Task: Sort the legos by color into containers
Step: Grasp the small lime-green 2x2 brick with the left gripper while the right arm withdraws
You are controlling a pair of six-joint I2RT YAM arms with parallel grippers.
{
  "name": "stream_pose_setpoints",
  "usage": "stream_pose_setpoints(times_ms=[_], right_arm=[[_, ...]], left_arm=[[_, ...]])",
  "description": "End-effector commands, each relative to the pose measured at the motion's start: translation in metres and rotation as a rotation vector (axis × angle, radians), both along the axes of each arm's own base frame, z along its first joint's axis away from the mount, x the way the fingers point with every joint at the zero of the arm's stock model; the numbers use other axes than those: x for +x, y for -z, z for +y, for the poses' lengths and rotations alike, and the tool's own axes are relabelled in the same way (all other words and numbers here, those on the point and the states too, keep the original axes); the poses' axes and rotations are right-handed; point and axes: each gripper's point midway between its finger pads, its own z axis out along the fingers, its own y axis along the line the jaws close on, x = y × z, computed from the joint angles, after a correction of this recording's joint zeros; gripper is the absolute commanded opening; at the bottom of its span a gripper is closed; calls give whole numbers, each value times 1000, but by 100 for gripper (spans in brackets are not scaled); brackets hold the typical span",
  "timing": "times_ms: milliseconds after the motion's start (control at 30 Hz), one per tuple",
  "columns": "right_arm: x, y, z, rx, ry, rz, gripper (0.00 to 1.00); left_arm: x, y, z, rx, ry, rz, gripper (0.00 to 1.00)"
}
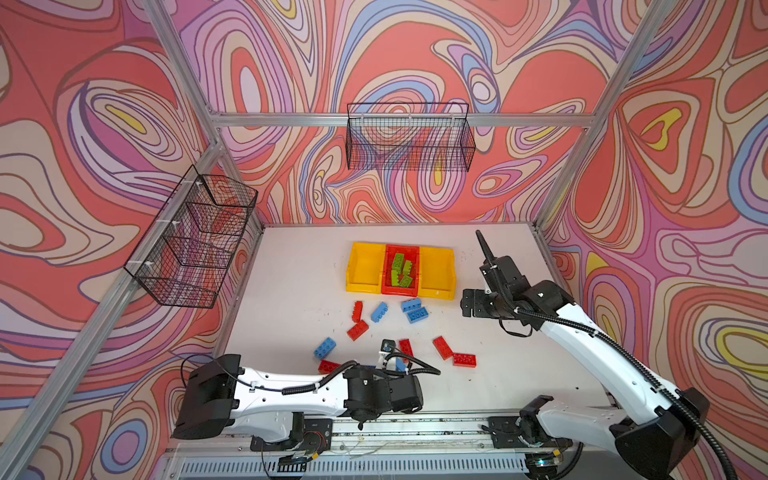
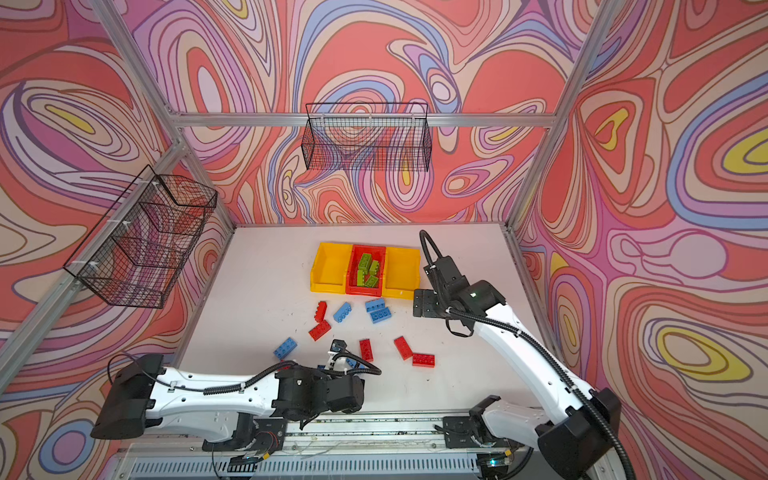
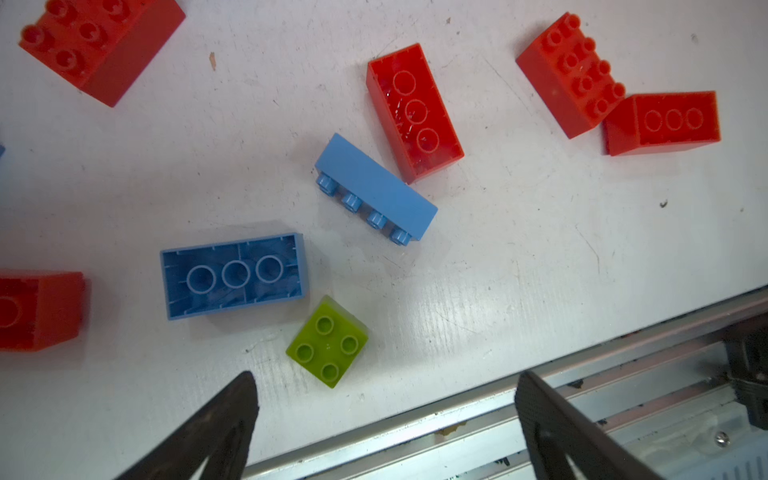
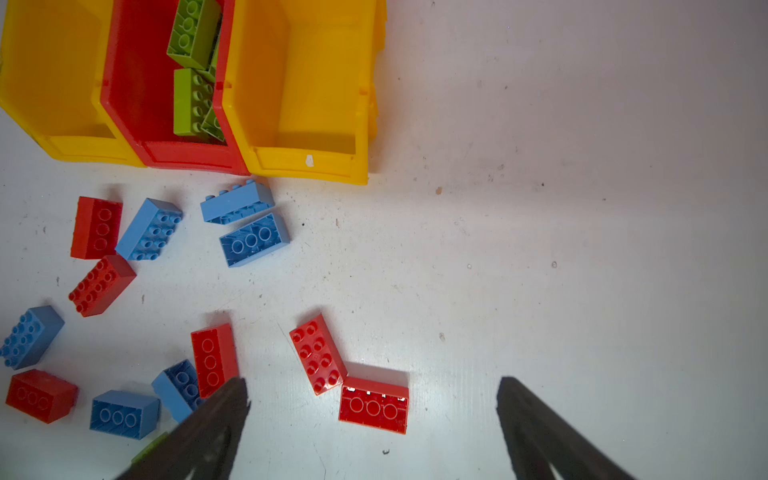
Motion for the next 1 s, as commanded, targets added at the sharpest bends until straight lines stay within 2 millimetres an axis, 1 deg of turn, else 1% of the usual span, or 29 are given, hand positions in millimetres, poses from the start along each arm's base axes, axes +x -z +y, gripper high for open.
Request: stream_pose_setpoints(times_ms=[0, 167, 300, 433, 600, 667, 700, 800, 900, 967], right_arm=[[-11, -1, -11, 12, 68, 10, 98], [-14, -8, -14, 14, 78, -1, 98], [-12, -11, -12, 19, 72, -8, 98], [-10, -8, -9, 22, 54, -2, 98], [-10, -2, -6, 21, 37, 8, 98], [-11, -1, -6, 19, 33, 8, 98], [-12, 0, -7, 15, 32, 11, 98], [-14, 1, -10, -1, 25, 13, 98], [-16, 3, -13, -20, 17, 14, 98], [-16, 5, -14, -34, 12, 17, 98]], left_arm=[[-4, 8, 5, 22, -4, 22, 100], [-8, 23, 20, 46, -55, 52, 100], [-11, 31, 24, 35, -90, 77, 100], [-13, 37, 23, 38, -115, 99, 100], [-17, 49, 15, 45, -119, 153, 97], [-17, 54, 14, 60, -135, 180, 97], [-17, 55, 16, 74, -158, 193, 97], [-16, 54, 21, 96, -213, 228, 91], [-14, 53, 28, 110, -279, 258, 88], [-13, 53, 27, 83, -315, 288, 87]])
